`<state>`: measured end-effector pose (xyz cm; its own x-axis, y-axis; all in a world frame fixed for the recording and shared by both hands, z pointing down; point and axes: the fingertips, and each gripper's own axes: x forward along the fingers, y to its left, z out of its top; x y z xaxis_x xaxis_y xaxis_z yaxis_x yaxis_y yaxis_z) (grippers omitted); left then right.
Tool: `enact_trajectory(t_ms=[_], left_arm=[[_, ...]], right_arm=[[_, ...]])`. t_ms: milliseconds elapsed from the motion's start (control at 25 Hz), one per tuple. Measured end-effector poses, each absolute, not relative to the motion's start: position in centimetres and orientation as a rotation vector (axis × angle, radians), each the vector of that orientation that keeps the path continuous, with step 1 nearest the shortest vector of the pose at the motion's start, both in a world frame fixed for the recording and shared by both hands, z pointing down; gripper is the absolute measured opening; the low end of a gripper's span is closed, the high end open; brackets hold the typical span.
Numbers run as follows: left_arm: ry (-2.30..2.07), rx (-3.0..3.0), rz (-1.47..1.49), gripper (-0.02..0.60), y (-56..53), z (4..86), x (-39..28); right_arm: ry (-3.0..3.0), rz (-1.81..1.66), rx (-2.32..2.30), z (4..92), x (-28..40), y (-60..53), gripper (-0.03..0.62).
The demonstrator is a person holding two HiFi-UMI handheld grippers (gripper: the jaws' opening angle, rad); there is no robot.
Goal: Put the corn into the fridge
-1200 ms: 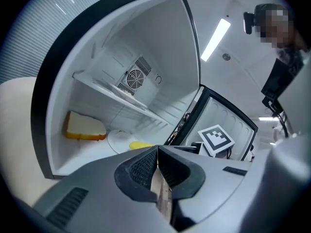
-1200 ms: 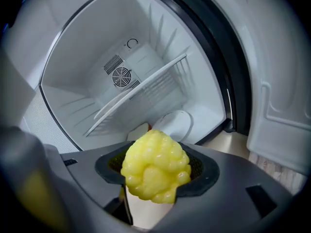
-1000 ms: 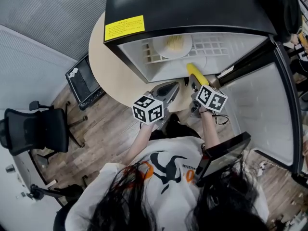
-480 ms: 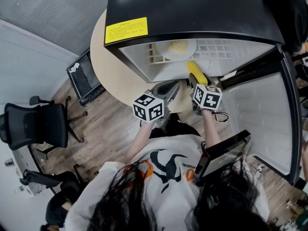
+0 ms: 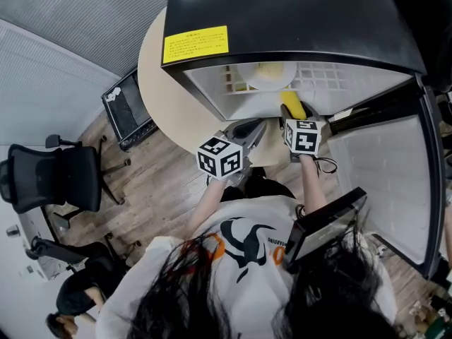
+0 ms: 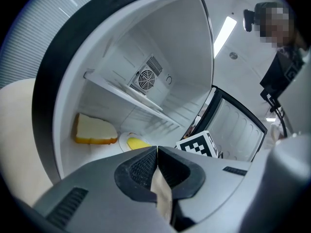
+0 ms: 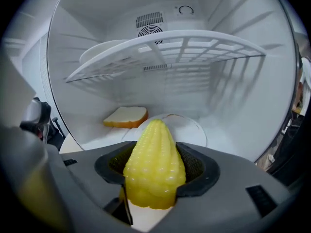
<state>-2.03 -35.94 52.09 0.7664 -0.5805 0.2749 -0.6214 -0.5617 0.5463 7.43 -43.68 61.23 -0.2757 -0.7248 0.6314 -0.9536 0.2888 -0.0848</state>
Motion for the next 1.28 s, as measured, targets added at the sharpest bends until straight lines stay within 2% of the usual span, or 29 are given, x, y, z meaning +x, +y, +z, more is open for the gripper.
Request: enact_trajectory(t_ms=[440, 720, 1280], left_arm=[[-0.906, 2.312, 0.081, 0.012, -36.2, 52.1, -2.6], [-0.91, 2.313, 0.082, 0.012, -36.0, 52.0, -2.9], [-0.913, 2.31, 0.078, 0.012, -35.3, 52.1, -3.4]], right_arm=[[-2.055, 0.46, 1.445, 62.0, 7.0, -45.8, 0.256], [-2.086, 0.625, 1.456, 62.3, 6.9, -45.9, 0.259], [-2.171, 0.627, 1.573, 57.4, 7.6, -44.8, 0.272]])
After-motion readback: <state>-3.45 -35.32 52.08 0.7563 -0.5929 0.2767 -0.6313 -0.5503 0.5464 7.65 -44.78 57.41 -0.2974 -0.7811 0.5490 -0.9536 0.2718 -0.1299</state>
